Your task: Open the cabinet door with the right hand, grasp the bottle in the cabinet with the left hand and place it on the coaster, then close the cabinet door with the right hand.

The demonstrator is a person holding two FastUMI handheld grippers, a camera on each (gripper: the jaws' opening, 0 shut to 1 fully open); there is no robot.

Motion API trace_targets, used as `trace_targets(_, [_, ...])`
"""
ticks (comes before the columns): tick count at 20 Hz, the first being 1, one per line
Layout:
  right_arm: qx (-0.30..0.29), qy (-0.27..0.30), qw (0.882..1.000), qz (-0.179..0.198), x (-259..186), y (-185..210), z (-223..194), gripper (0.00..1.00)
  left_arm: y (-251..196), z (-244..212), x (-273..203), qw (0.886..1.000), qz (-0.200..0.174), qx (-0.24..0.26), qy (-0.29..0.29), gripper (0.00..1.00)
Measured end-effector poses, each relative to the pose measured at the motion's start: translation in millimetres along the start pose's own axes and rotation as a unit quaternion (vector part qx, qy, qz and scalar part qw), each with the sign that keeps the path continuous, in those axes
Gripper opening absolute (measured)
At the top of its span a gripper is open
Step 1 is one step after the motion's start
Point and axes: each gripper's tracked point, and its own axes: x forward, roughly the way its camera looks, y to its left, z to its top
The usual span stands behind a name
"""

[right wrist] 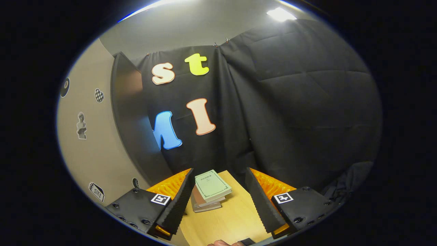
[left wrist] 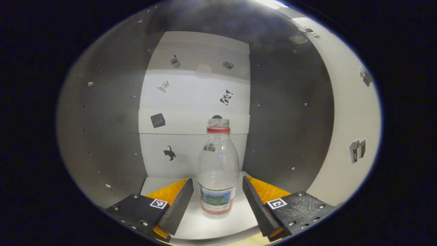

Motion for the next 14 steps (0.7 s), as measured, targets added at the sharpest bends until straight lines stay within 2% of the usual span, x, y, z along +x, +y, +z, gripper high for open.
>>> trace_targets(12, [0.004, 0.008, 1.0, -0.01, 7.4, -12.1, -8.3, 0.94, 3.3, -3.5, 24.5, 1.0, -0.005, -0.004, -0.009, 0.89])
trace_targets(14, [0.002, 0.01, 1.0, -0.01, 8.3, -13.7, -9.7, 0.94, 1.9, -3.6, 25.3, 1.0, -0.01, -0.01, -0.01, 0.73])
